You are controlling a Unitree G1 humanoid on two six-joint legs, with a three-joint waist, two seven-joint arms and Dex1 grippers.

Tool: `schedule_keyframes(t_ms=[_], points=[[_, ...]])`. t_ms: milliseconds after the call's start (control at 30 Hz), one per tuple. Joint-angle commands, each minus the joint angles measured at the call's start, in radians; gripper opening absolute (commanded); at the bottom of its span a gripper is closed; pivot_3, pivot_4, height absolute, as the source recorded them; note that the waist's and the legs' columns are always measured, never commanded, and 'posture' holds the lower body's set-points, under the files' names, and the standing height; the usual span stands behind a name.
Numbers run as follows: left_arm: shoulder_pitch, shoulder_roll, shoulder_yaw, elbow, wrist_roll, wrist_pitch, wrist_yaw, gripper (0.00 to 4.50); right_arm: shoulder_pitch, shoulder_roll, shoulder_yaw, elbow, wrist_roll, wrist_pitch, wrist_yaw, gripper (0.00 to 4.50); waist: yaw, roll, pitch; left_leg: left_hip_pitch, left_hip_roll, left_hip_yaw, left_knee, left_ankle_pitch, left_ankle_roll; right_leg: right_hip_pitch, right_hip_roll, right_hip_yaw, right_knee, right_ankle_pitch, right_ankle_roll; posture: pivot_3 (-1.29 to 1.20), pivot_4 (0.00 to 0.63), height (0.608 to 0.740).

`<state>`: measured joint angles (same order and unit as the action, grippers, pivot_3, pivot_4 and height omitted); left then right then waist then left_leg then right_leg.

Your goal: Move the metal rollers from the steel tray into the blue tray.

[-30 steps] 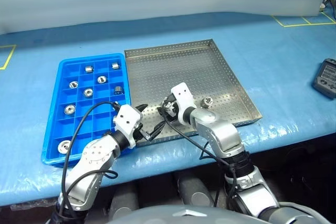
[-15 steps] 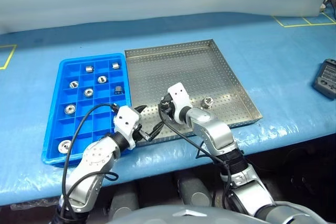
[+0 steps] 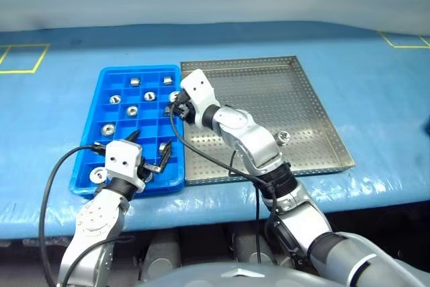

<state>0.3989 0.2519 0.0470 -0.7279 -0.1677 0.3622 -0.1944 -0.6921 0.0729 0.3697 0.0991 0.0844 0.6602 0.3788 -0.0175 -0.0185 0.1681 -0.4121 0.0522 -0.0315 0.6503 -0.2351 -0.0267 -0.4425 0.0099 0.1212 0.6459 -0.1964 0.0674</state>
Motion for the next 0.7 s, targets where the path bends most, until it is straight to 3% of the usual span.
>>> schedule_keyframes(t_ms=[33,300,700], points=[[0.069,-0.023,0.023,-0.106,0.018,-0.026,0.034,4.50,-0.042,0.036,0.023,0.039,-0.001,-0.061,0.037,1.71,0.024,0.000,0.000,0.000,0.000,0.000,0.000,0.000,0.000,0.000,0.000,0.000,-0.001,-0.001,-0.002,0.35,0.150,0.740],[0.188,-0.066,-0.008,-0.183,0.050,-0.035,0.072,4.50,-0.067,0.074,0.032,0.203,-0.019,-0.141,0.074,1.71,0.096,0.000,0.000,0.000,0.000,0.001,0.000,0.001,-0.001,0.000,0.000,-0.001,-0.001,-0.003,-0.005,0.40,0.150,0.740],[0.137,-0.056,-0.030,-0.160,0.051,-0.012,0.048,4.50,-0.041,0.049,0.001,0.262,-0.043,-0.142,0.077,1.71,0.111,0.000,0.000,0.000,0.001,0.001,-0.002,0.001,-0.002,-0.002,0.000,-0.001,-0.001,-0.004,-0.006,0.35,0.150,0.740]])
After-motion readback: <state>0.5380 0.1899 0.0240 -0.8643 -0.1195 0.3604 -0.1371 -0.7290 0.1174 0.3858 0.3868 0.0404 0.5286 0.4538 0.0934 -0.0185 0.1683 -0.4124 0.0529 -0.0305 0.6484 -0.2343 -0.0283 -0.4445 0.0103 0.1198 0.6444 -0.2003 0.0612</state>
